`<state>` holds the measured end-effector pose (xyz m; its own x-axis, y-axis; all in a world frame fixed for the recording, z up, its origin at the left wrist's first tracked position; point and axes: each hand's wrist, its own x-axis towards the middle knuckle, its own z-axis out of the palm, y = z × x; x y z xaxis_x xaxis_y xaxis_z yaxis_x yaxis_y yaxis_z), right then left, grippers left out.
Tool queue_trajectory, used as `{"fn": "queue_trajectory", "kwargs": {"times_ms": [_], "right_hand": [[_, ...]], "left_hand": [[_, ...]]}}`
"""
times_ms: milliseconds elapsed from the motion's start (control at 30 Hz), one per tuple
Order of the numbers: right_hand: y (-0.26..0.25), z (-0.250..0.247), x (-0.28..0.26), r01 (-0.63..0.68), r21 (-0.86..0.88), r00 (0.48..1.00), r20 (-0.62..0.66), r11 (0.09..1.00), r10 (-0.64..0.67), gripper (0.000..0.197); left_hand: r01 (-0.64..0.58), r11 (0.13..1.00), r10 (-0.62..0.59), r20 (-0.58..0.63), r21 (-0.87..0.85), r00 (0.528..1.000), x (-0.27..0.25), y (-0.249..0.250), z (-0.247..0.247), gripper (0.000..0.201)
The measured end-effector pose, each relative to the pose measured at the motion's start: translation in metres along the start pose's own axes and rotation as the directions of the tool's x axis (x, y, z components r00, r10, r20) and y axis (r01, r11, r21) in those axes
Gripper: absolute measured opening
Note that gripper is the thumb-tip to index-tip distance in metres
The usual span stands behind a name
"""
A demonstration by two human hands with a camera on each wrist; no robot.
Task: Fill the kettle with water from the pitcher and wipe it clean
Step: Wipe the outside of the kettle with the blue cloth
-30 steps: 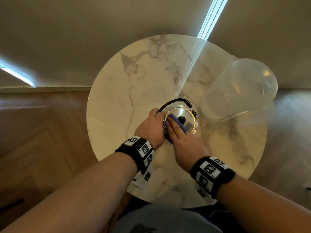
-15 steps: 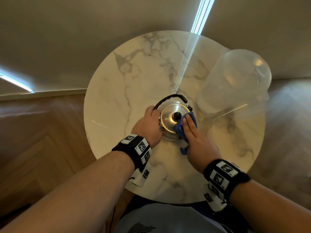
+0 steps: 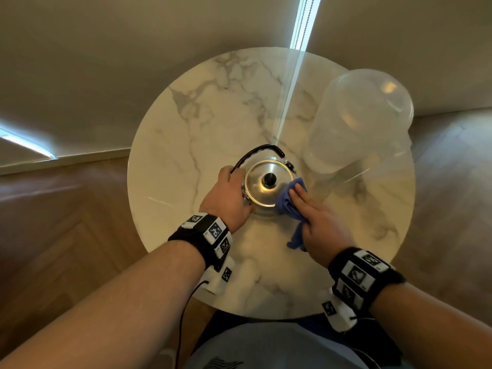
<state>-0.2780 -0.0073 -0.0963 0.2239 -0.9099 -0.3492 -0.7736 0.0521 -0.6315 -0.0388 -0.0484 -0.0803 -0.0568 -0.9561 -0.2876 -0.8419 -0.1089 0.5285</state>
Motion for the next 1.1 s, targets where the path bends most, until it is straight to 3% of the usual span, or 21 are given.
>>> {"fn": "queue_trajectory", "kwargs": {"times_ms": [67,100,167,200,333,400,467,500,667,800,966,1100], "right_hand": [[0.011,0.003,0.0,-0.175,0.339,0.974,-0.076,0.924,0.212,0.071],[0.012,0.002,0.002,-0.24,0.493,0.947,-0.071,0.836,0.314,0.066],[0.014,-0.002,0.014,-0.263,0.717,0.918,-0.02,0.645,0.396,0.054],[0.012,-0.003,0.022,-0.251,0.764,0.923,0.004,0.594,0.386,0.047],[-0.005,0.004,0.039,-0.284,0.791,0.92,0.066,0.542,0.386,0.045],[-0.016,0.011,0.022,-0.252,0.729,0.934,0.01,0.637,0.358,0.043],[-0.016,0.023,0.0,-0.208,0.581,0.959,-0.036,0.787,0.28,0.058],[-0.016,0.025,-0.009,-0.205,0.547,0.964,-0.031,0.812,0.264,0.062],[-0.002,0.011,0.03,-0.202,0.62,0.947,-0.074,0.758,0.313,0.046],[-0.005,-0.012,0.058,-0.146,0.46,0.971,-0.1,0.876,0.215,0.041],[0.011,-0.015,0.029,-0.174,0.358,0.981,-0.019,0.917,0.193,0.045],[0.012,-0.032,0.042,-0.12,0.431,0.96,-0.179,0.894,0.215,0.04]], "left_hand": [[-0.039,0.997,0.036,-0.046,-0.071,0.998,-0.002,0.004,-0.005,0.096],[-0.034,0.993,0.027,-0.068,-0.111,0.997,-0.002,0.007,-0.009,0.104],[0.003,0.982,-0.02,-0.092,-0.188,0.996,-0.001,0.015,-0.016,0.108],[0.014,0.979,-0.035,-0.098,-0.203,0.995,0.001,0.019,-0.019,0.101],[0.034,0.975,-0.055,-0.089,-0.219,0.995,0.008,0.034,-0.025,0.043],[0.065,0.971,-0.08,-0.057,-0.228,0.995,0.012,0.039,-0.023,0.029],[0.069,0.975,-0.082,-0.054,-0.211,0.995,0.015,0.041,-0.021,0.025],[0.066,0.975,-0.08,-0.057,-0.211,0.995,0.016,0.042,-0.019,0.025],[0.066,0.983,-0.074,-0.041,-0.17,0.996,0.02,0.037,-0.022,0.031],[0.08,0.985,-0.086,-0.034,-0.155,0.996,0.023,0.038,-0.025,0.038],[0.127,0.986,-0.131,-0.032,-0.107,0.991,0.026,0.038,-0.029,0.032],[0.096,0.993,-0.101,-0.076,-0.069,0.992,0.025,0.042,-0.028,0.031]]}}
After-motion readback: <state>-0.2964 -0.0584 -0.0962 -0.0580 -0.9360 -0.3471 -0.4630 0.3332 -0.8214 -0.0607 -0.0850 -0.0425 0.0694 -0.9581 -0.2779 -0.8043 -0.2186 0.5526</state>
